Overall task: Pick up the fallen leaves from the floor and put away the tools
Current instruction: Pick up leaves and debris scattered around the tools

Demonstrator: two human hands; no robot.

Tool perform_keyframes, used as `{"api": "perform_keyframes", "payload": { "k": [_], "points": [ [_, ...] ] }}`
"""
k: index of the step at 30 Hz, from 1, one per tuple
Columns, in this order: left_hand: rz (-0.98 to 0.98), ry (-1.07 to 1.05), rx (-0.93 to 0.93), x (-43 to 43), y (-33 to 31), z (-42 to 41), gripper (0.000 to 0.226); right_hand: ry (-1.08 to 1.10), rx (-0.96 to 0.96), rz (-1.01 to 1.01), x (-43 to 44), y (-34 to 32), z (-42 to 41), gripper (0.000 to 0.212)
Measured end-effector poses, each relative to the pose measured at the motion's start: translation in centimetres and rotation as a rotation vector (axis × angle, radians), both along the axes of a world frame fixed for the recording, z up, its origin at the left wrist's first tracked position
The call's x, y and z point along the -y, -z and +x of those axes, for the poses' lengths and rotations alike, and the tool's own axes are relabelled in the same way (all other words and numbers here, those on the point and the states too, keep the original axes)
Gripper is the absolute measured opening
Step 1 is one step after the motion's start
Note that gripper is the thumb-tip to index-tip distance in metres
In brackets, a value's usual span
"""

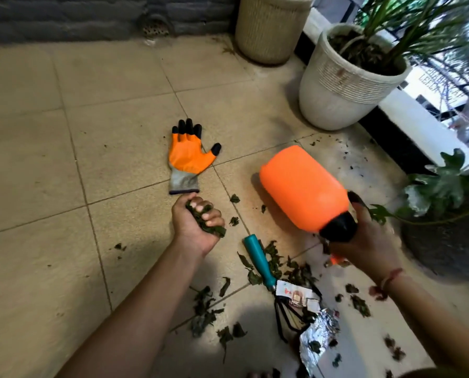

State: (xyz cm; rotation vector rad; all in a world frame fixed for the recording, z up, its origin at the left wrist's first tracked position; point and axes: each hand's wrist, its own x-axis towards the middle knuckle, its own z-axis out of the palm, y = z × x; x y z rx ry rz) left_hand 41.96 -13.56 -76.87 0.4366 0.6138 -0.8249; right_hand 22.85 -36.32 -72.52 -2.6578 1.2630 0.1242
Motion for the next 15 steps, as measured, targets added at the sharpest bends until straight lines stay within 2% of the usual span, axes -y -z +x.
{"api": "perform_keyframes", "payload": {
  "k": [4,7,11,15],
  "points": [
    [-0.014,-0.011,0.027,0.1,-0.2,0.4,0.037,-0.217,-0.222,-0.318,2.7,-4.1,6.5,0.07],
    [-0.025,-0.034,0.045,-0.2,-0.1,0.9,0.034,-0.335,-0.34,-0.55,4.0,-6.8,12.1,0.059],
    [-0.038,-0.059,0.04,-0.8,0.4,1.4,0.031,-0.438,-0.512,-0.8,3.3,-9.0,19.7,0.032],
    [-0.019,-0.078,-0.008,-0.9,0.9,1.5,0.047,-0.538,-0.709,-1.118,1.1,-9.7,25.6,0.04]
  ]
}}
